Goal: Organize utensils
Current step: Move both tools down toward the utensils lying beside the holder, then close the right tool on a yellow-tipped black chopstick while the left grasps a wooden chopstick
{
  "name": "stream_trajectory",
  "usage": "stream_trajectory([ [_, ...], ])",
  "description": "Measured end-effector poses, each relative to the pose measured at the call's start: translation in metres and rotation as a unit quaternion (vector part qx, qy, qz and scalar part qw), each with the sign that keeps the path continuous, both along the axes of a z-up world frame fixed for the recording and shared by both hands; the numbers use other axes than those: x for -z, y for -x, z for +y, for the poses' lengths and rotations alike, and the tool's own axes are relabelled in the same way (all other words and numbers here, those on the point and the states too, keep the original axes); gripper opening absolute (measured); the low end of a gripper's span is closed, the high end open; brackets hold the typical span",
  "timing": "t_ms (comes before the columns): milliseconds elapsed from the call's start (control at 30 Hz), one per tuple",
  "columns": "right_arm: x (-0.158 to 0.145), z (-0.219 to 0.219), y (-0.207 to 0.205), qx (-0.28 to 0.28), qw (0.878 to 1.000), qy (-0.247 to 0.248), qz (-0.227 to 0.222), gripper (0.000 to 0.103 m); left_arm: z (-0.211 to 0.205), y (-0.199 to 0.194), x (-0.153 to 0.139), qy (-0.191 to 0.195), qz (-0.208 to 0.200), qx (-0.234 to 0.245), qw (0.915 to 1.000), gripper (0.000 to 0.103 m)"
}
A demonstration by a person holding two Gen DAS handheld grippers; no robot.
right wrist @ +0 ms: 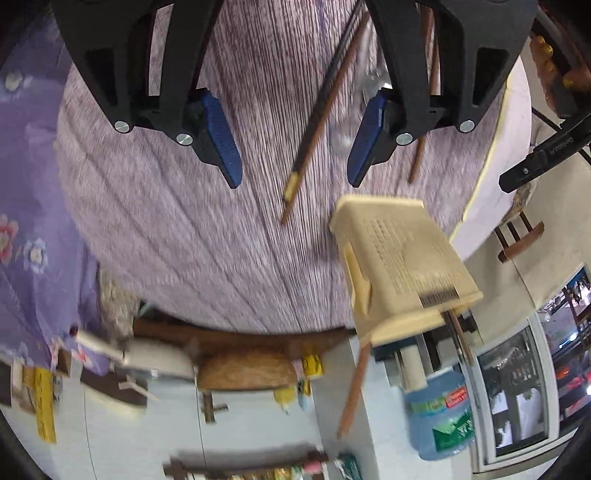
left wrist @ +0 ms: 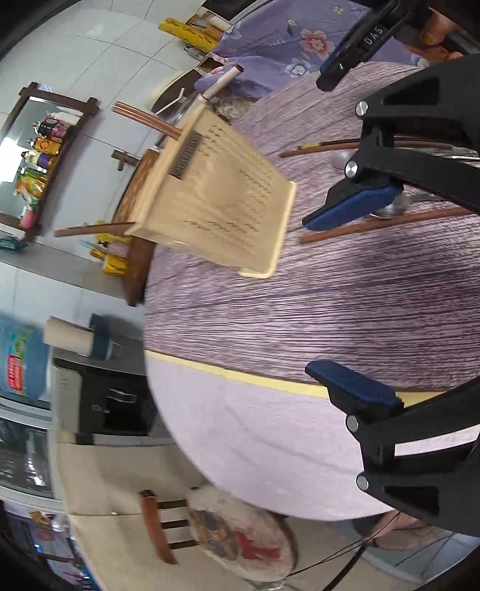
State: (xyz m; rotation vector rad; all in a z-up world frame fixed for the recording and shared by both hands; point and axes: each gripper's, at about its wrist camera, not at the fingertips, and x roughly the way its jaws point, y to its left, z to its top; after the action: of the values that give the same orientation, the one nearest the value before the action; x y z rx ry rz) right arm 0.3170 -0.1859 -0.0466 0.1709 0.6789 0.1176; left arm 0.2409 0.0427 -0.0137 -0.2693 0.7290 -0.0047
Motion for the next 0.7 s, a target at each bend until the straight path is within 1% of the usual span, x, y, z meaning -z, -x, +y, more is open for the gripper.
stream_trajectory([
  [67, 0.015, -0.001, -0.002, 0.002, 1.0, -0.004, 0.02, 0.06, -0.002, 0.002, 0.01, 0.0, 0.012, 0.003, 0.9999, 0.063],
  [167, 0.03, -0.001, -0.004, 0.005, 0.999, -0.007, 0.039, 0.053, -0.005, 0.004, 0.02, -0.004, 0.025, 0.005, 0.9997, 0.057],
  [267, 0.035, 0.003, -0.009, 0.003, 0.999, 0.0, 0.048, 0.049, -0.006, 0.005, 0.024, -0.001, 0.029, 0.007, 0.9996, 0.056],
  [400, 0.039, 0.015, -0.015, -0.002, 0.998, 0.02, 0.063, 0.048, -0.008, 0.008, 0.026, -0.002, 0.03, 0.009, 0.9995, 0.056],
  [500, 0.044, 0.026, -0.017, -0.007, 0.996, 0.044, 0.076, 0.048, -0.01, 0.009, 0.027, -0.003, 0.031, 0.013, 0.9994, 0.056],
  [533, 0.046, 0.03, -0.017, -0.005, 0.995, 0.059, 0.08, 0.047, -0.011, 0.009, 0.028, -0.003, 0.031, 0.014, 0.9994, 0.055],
  [700, 0.045, 0.039, -0.018, -0.006, 0.993, 0.088, 0.082, 0.046, -0.015, 0.01, 0.03, -0.006, 0.034, 0.018, 0.9992, 0.055],
])
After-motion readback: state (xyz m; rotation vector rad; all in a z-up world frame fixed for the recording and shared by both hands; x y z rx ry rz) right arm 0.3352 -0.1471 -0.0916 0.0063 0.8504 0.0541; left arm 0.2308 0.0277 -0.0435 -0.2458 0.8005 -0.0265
